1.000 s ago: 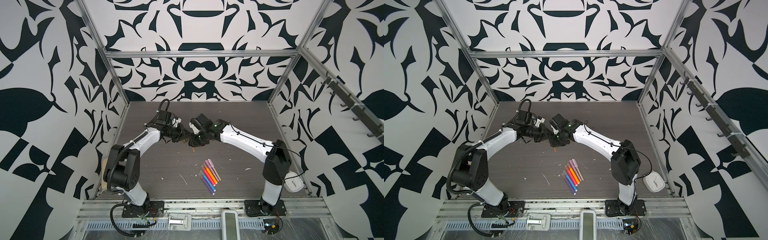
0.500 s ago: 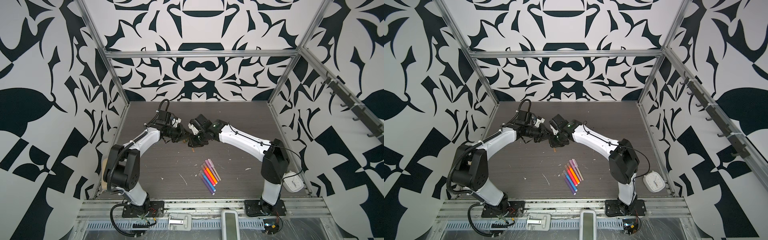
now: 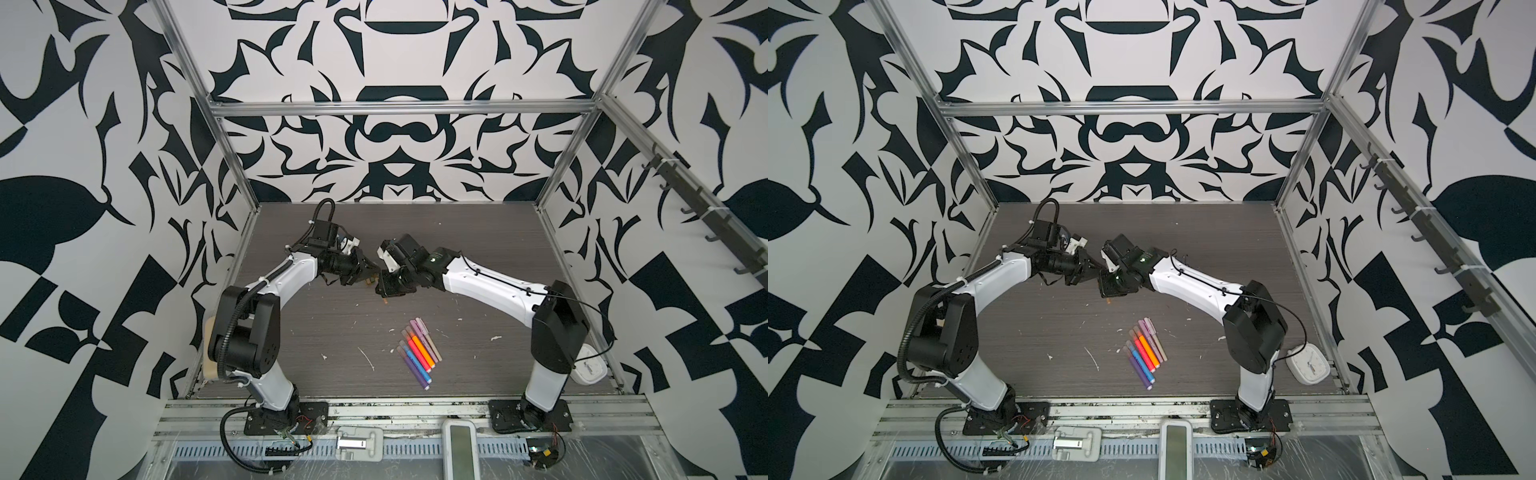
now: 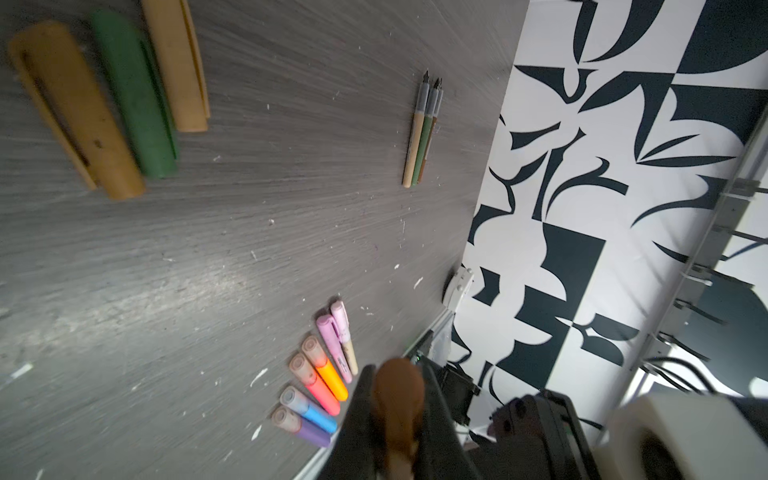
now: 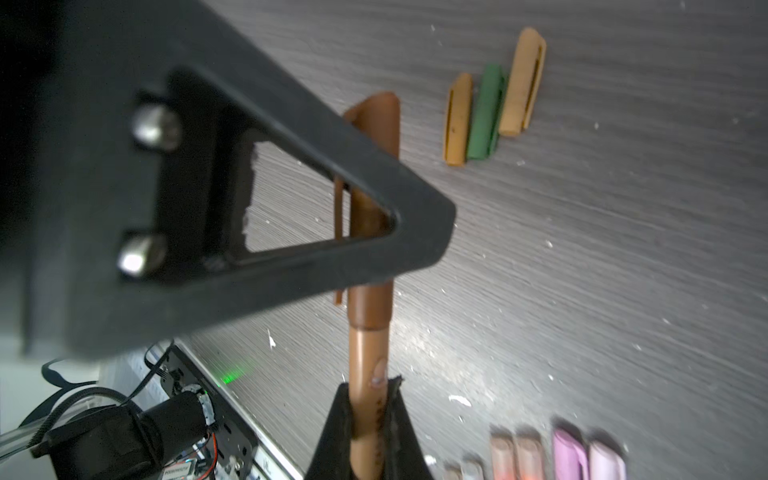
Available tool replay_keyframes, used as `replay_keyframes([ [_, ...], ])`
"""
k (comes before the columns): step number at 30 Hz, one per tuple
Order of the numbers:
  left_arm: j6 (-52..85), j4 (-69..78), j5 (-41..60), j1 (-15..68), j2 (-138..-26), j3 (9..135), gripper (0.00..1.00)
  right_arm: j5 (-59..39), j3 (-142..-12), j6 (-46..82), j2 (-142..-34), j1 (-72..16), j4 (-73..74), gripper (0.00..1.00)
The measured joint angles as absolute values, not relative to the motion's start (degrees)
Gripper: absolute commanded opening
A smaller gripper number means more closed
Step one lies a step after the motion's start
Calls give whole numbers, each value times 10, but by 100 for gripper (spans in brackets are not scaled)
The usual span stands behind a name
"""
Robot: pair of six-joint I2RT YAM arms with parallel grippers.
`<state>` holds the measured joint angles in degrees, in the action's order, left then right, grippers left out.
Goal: Open the pen caps
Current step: 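Pull the grippers apart to draw the brown cap off the pen, then lower the brown cap by the other caps with the left gripper while the right holds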
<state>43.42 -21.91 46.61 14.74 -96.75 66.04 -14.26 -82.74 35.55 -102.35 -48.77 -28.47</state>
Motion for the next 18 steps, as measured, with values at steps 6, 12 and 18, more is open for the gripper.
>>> replay_keyframes([
  [6,435,-184,436,41,-1033,707,0,-163,-635,383,-873,-539,-316,0],
  [12,427,-160,409,17,-1038,693,0,-183,-627,389,-830,-479,-348,0],
  [18,399,-162,411,30,-1041,644,0,-185,-657,381,-855,-424,-347,0],
])
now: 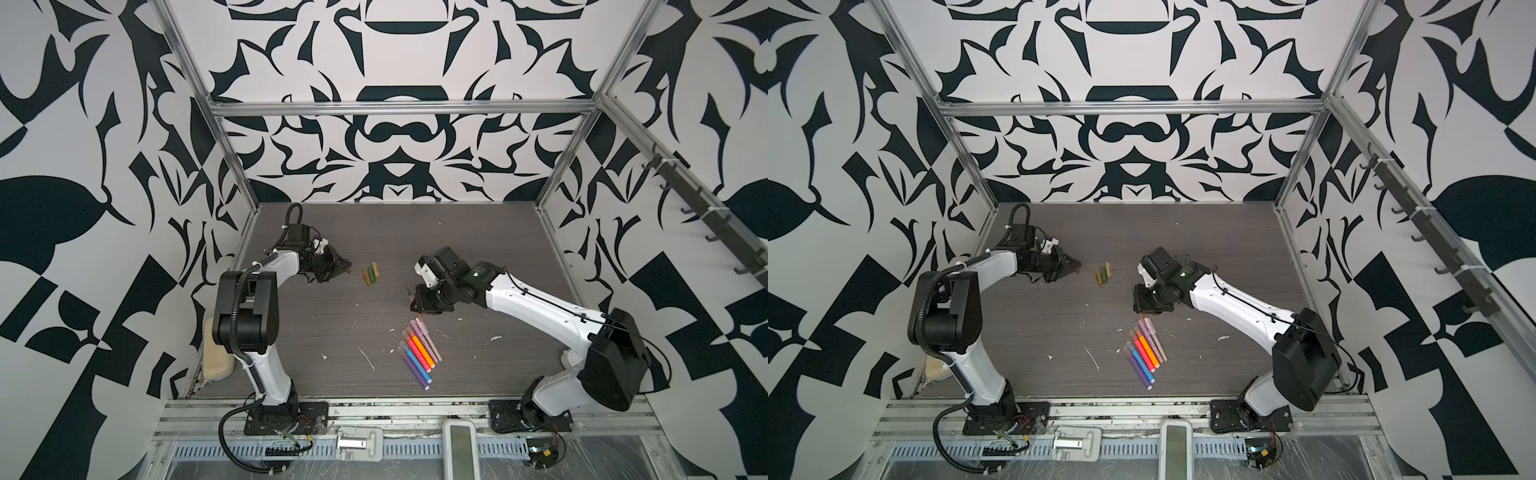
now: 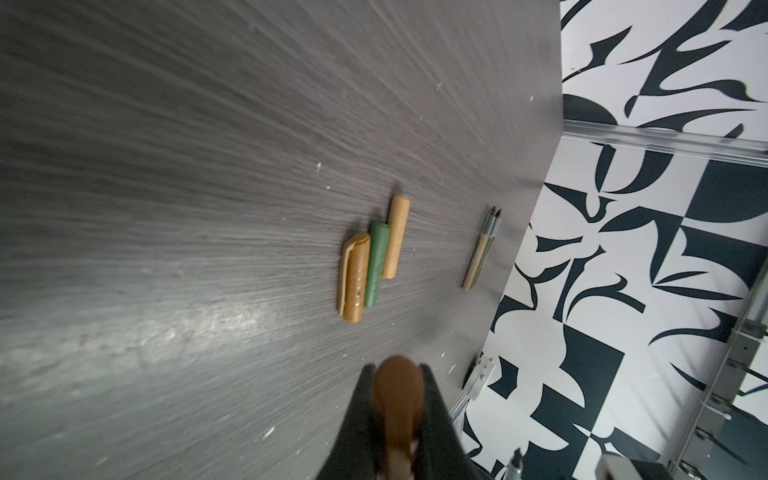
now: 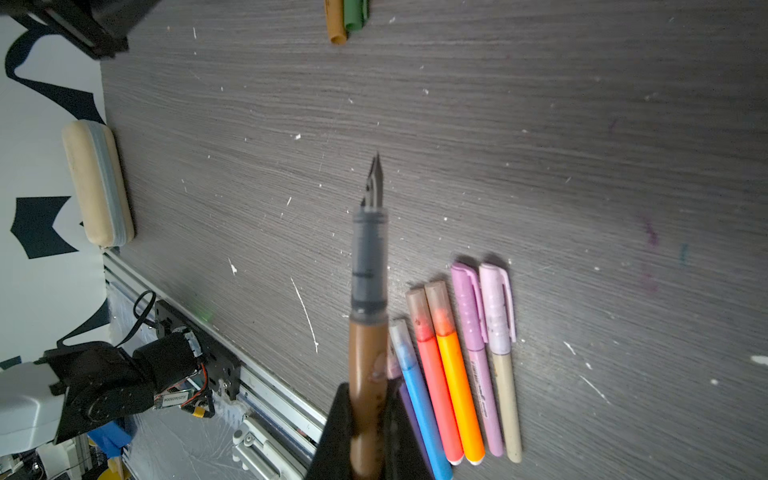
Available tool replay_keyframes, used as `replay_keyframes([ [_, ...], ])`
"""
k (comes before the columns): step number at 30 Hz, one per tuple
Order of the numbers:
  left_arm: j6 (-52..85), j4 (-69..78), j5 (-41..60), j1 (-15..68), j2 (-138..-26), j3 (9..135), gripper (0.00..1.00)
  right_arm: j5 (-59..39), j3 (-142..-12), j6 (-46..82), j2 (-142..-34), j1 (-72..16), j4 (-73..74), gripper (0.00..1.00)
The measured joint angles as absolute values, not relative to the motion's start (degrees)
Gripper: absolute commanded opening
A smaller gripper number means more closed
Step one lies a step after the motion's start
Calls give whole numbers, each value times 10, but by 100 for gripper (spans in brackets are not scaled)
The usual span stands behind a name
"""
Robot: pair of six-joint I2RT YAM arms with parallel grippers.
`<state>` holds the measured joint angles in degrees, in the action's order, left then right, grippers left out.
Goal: Open the pen caps
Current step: 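Lower the brown cap by the other caps with the left gripper while the right holds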
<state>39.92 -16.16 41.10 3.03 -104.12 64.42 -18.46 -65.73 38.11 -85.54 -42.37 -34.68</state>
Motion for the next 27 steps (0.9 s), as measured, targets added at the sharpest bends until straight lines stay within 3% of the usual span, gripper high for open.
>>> replay_keyframes([
  [13,345,-166,416,46,-1160,678,2,-189,-662,357,-856,-382,-357,0],
  [27,334,-174,417,99,-1187,717,4,-191,-675,333,-856,-360,-385,0],
])
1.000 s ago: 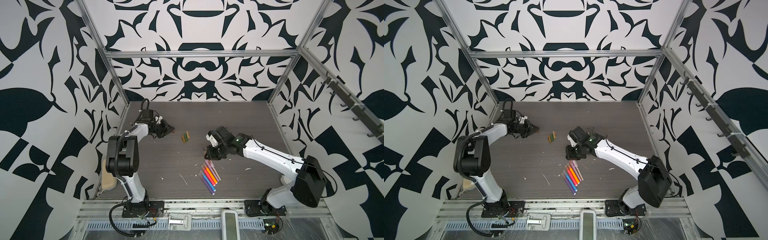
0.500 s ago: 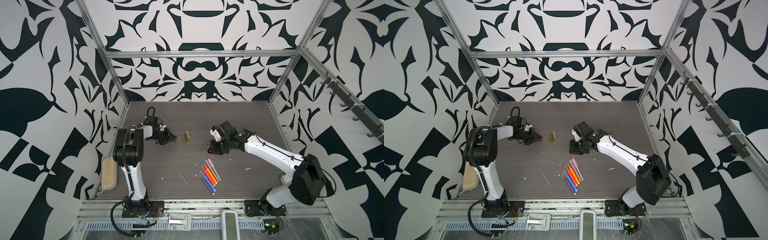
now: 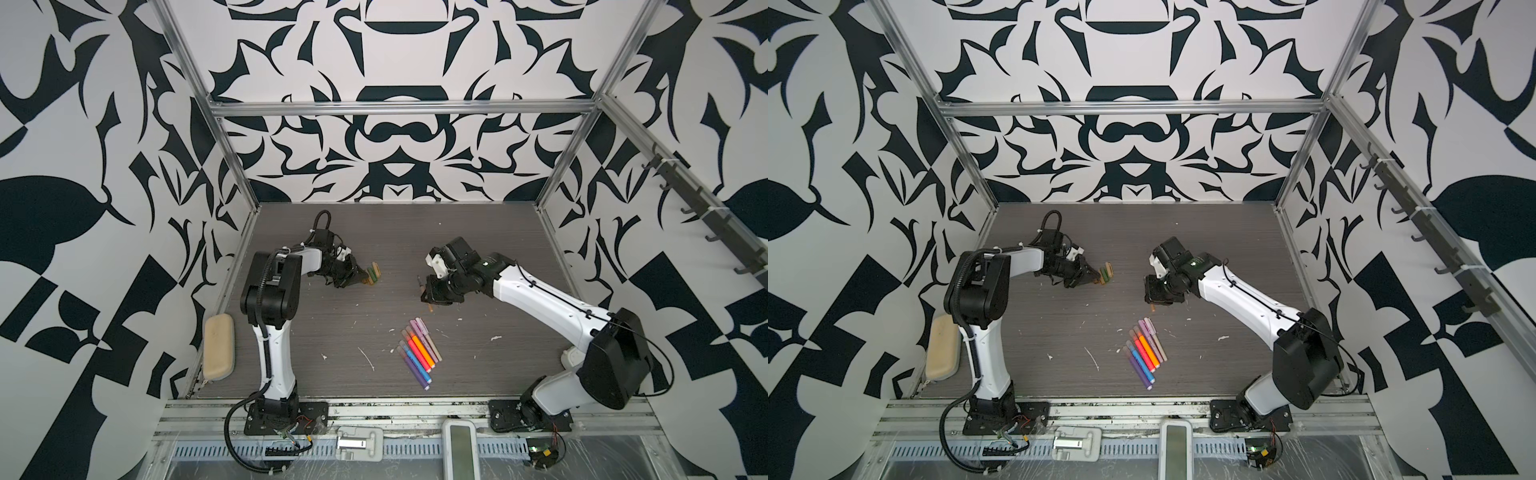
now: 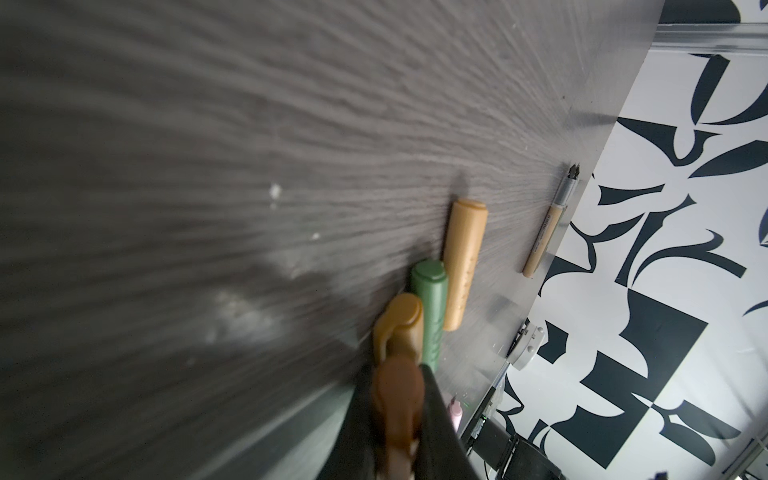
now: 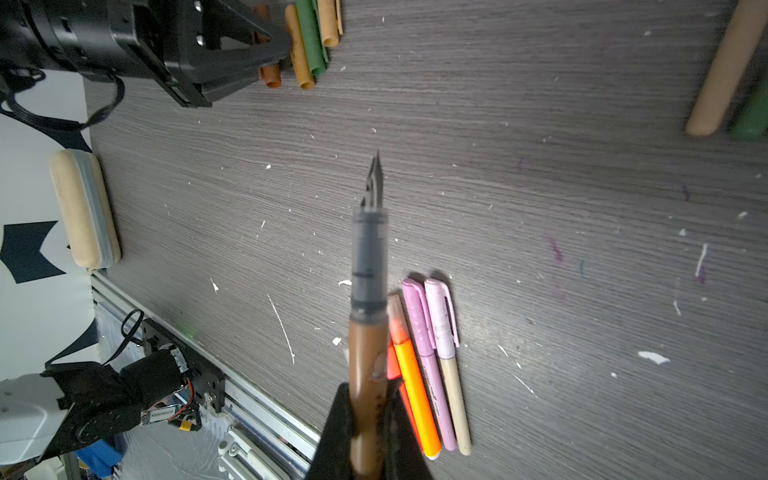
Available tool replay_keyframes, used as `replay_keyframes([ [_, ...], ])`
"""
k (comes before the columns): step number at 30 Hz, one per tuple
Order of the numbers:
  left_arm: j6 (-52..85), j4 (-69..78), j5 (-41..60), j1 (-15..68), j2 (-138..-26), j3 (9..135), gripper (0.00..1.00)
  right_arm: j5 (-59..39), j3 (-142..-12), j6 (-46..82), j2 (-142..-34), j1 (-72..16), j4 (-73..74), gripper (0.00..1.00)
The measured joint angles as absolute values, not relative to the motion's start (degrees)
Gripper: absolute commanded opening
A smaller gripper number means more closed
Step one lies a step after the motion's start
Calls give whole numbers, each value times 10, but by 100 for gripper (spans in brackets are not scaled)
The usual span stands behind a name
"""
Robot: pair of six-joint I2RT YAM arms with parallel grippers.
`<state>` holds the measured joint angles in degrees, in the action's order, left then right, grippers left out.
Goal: Open the pen caps
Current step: 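Lower the brown cap by the other caps with the left gripper while the right holds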
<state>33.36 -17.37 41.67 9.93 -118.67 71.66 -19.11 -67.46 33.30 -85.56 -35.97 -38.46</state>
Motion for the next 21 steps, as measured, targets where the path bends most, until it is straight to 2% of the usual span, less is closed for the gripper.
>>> replay_keyframes([
  [14,332,-191,399,99,-1165,697,9,-201,-674,333,-856,-360,-385,0],
  [19,337,-191,399,99,-1160,690,18,-205,-673,335,-856,-360,-384,0],
  [21,342,-190,401,99,-1160,690,26,-206,-673,335,-856,-360,-383,0],
])
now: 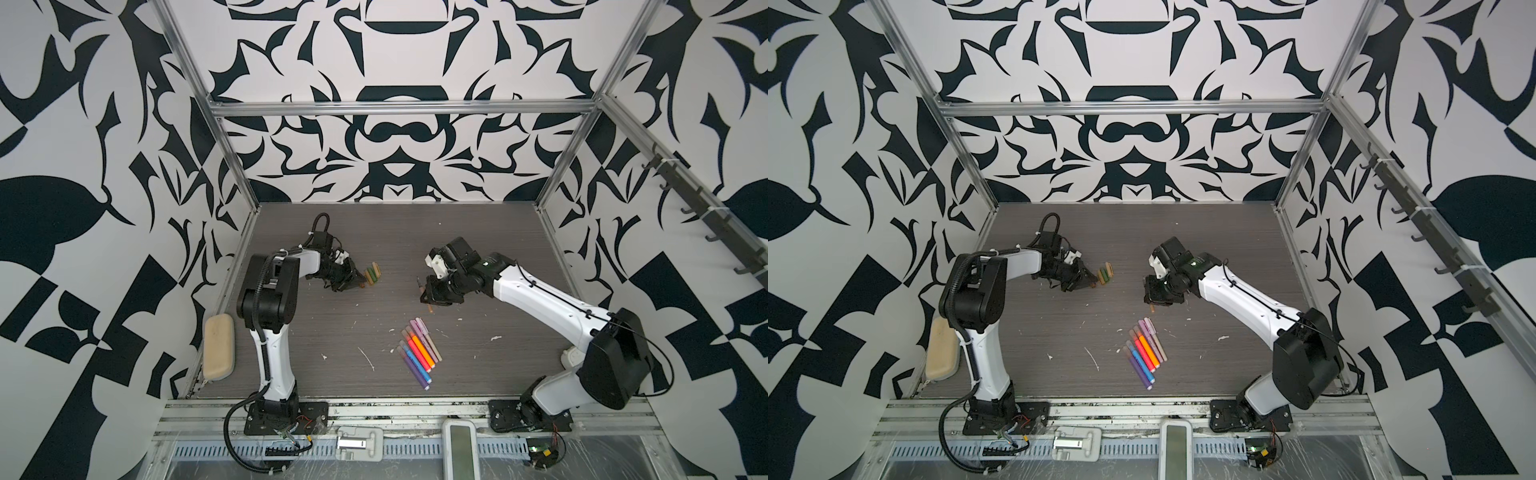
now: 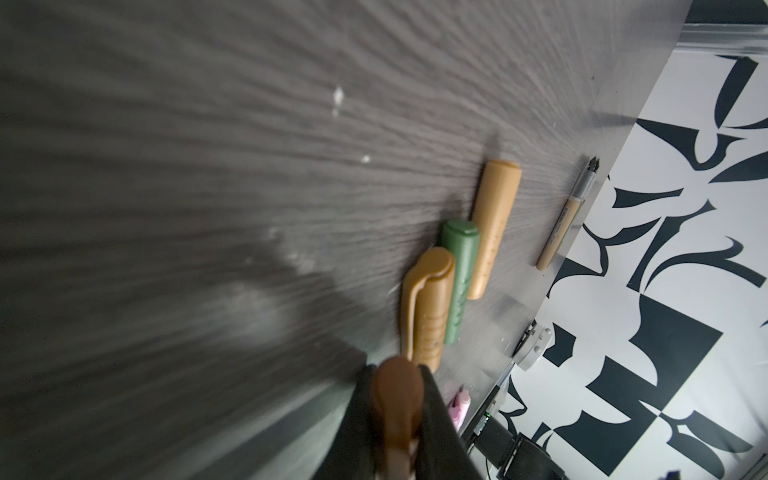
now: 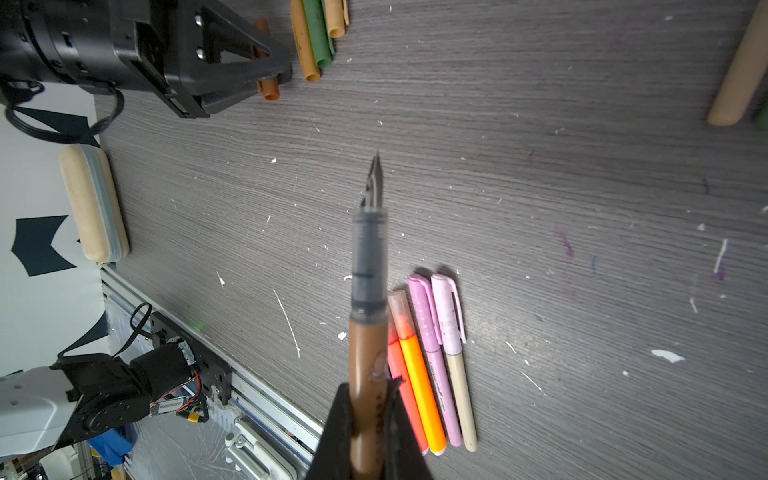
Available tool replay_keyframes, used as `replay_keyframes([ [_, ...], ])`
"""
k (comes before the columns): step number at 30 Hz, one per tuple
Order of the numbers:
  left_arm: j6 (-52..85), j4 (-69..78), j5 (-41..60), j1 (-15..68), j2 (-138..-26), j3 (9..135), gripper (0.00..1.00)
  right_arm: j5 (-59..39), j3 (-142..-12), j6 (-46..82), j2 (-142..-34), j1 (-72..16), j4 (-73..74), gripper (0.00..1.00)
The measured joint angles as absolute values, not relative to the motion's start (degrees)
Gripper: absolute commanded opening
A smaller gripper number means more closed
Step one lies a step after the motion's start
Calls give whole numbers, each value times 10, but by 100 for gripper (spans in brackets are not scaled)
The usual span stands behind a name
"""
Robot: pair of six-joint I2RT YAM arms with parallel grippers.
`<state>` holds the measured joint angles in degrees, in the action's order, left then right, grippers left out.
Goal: Open the pen caps
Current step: 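Lower the brown cap by the other caps with the left gripper while the right holds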
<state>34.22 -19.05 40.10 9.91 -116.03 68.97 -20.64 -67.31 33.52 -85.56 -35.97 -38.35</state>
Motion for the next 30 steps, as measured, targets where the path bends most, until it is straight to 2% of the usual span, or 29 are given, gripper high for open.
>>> replay_keyframes([
  [3,348,-185,408,99,-1159,690,31,-209,-673,337,-856,-360,-383,0],
  [30,379,-168,407,99,-1159,690,30,-221,-673,344,-856,-360,-380,0],
])
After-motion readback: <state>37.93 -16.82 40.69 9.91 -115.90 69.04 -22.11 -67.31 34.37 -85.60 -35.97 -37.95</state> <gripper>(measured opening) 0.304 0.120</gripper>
